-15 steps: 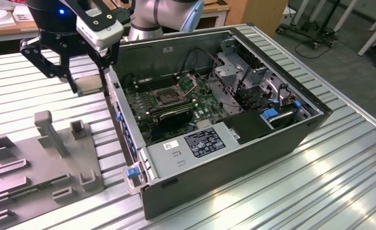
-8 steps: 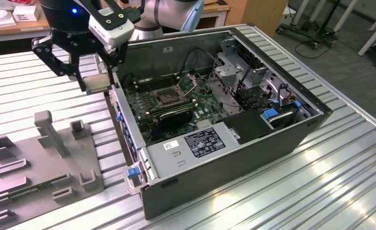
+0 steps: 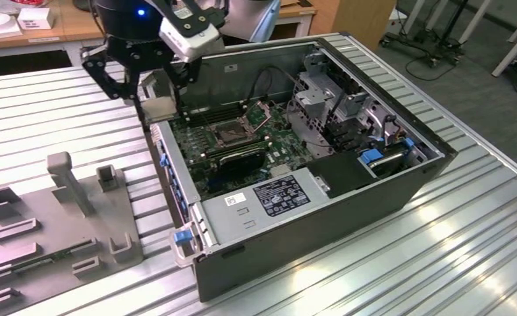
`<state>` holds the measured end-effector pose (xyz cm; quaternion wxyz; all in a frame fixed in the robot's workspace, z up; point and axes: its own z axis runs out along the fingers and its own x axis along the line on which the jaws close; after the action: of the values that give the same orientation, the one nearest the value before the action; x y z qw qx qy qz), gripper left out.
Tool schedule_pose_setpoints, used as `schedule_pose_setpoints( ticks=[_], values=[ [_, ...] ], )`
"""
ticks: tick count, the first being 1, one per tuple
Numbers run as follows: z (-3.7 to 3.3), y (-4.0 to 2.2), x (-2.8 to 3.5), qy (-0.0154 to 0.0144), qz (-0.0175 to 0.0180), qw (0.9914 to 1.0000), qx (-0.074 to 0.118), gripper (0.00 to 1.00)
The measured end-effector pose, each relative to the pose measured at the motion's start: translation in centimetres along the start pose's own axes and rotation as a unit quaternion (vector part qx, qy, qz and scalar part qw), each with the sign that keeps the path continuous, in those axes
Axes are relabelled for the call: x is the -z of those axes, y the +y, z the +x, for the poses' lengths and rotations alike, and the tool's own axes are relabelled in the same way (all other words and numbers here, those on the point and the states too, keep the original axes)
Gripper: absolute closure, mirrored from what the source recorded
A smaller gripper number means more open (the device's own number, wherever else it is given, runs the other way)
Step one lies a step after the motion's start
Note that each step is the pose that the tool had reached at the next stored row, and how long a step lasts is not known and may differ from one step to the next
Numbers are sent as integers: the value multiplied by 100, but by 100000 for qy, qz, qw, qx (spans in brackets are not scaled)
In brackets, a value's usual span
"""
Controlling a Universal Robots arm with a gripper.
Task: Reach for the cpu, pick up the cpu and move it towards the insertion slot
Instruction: 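Pick up the cpu and move it towards the insertion slot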
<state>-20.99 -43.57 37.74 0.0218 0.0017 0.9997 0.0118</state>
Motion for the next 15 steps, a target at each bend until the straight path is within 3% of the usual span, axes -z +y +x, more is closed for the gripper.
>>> schedule_pose_setpoints(
  ticks=[12,14,15],
  values=[
    [-558,1,-69,-5,-3,100000,6,45],
    [-829,2,-92,-5,-3,100000,-1,45],
    [-852,3,-93,-4,-2,100000,0,45]
  ],
)
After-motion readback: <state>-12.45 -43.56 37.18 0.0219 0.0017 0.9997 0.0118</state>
